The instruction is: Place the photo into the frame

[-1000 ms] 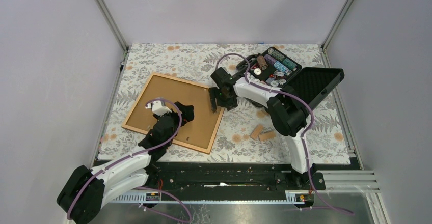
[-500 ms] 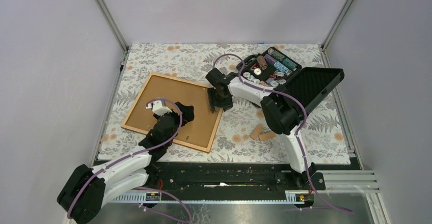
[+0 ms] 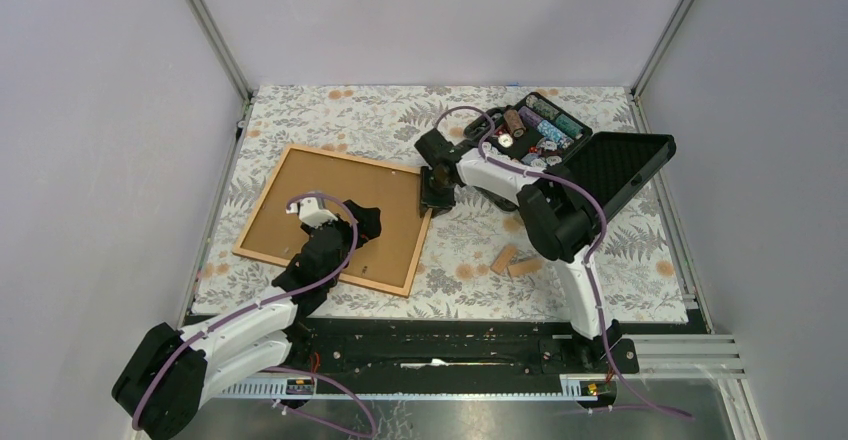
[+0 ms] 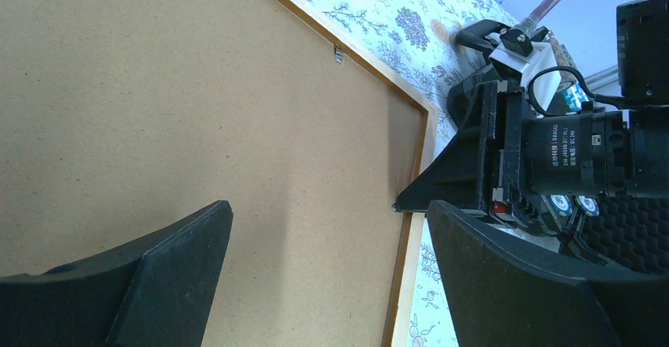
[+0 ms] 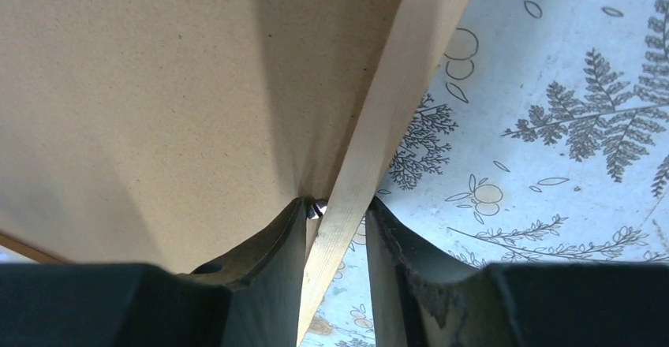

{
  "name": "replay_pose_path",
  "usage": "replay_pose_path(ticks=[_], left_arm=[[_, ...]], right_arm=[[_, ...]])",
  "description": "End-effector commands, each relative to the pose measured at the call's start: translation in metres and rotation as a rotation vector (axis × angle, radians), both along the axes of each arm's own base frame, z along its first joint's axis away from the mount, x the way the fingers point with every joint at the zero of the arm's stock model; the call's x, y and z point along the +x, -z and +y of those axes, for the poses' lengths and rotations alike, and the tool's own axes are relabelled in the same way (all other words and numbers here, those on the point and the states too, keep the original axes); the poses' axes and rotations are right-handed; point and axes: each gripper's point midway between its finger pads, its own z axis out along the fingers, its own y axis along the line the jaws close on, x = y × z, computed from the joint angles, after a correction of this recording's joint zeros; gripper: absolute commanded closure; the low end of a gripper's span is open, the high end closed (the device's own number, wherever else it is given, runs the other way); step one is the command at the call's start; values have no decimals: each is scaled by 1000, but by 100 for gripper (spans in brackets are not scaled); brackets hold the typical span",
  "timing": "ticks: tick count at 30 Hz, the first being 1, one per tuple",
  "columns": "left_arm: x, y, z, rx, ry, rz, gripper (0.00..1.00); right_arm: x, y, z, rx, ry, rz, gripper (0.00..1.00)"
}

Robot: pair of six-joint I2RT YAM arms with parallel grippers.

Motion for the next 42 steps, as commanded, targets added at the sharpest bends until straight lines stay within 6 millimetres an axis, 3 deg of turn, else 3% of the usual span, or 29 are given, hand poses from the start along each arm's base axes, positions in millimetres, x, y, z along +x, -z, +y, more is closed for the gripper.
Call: replay_pose_path(ticks=[1,10,15,18,20,23,28,30,35,36,38,42], left_arm=[[5,-20,-3,-40,-3,-53,1],[5,-19,-2,-42,-2,-54,1],[4,-20,-2,-43,-5,-56,1],[4,-20,-1,-46,-6,-58,1],[4,-20,-1,-45,-7,-58,1],[5,-20,-1,-45,-7,-57,1],[5,-18,-2,-40,-5,-49,1],[6,-19,-3,-38,-2,-48,1],[6,-18,-4,-37,0,-46,1],[6,-18,-4,-38,2,-46,1],[6,-18,-4,-37,1,-46,1],[6,-18,-4,-39,2,-45,1]], right_arm=[[-6,16,4,43,107,50,100],[-10,8,25,285,312,106,100],[-7,-1,28,303,258,76,100],[-5,-11,17,242,164,1,61],[-10,-15,11,202,90,-24,43],[-27,-10,3,95,-15,-35,31],[-58,5,2,-89,-170,-44,27],[-64,12,-3,-168,-214,-43,31],[-60,19,-26,-240,-249,-23,74],[-57,20,-32,-232,-260,-15,78],[-49,20,-36,-186,-325,-10,88],[-14,6,-49,-210,-466,-114,100]])
